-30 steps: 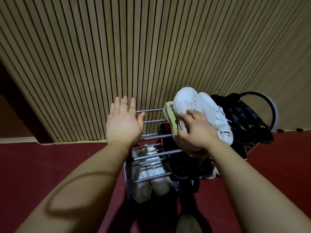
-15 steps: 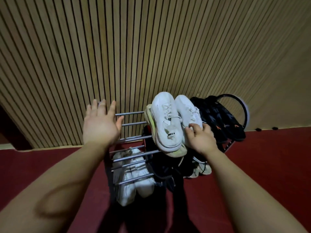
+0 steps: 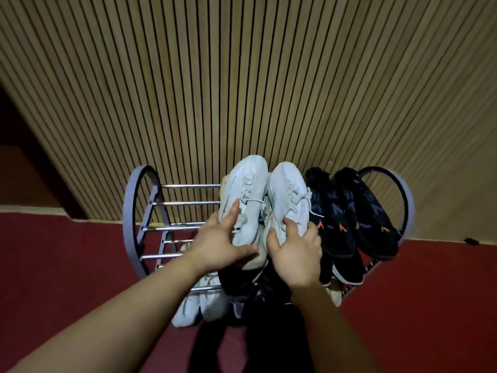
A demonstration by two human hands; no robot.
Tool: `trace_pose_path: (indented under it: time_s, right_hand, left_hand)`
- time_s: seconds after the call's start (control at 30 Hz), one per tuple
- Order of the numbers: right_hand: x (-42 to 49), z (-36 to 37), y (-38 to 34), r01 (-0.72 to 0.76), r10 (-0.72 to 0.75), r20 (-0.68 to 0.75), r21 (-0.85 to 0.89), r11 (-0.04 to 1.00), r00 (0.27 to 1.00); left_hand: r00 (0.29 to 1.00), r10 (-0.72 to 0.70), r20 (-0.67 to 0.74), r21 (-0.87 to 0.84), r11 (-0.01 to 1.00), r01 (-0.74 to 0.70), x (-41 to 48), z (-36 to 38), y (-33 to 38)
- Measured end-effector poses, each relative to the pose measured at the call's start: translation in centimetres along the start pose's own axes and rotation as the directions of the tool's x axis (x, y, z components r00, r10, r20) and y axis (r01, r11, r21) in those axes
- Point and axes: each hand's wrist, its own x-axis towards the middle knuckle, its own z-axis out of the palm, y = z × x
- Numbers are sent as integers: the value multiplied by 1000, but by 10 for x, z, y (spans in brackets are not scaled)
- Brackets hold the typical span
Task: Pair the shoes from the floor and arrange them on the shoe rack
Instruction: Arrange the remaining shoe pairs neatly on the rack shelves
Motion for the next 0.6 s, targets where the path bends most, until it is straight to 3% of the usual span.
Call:
trace_pose_path:
  time_s: [0.2,0.37,0.5,0.6]
  right_hand:
    - [2,-2,3,37,-36,108,-7,999,993]
    - [0,-5,-4,31,-36,66,73,997,997]
    - [-1,0,-4,37,-40,40,63,997,998]
    - [-1,2,-2,13,-11,81,-21,1000,997]
  left_hand:
    - [969,-87,-233,5,996,90,3,33,14]
    - [965,-46,-258,-56,998,33,-11,16,5]
    - [925,24,-378,51,999,-5,-29,2,-16]
    - [871,-25,-490,104,991,87,-39,-1,-40]
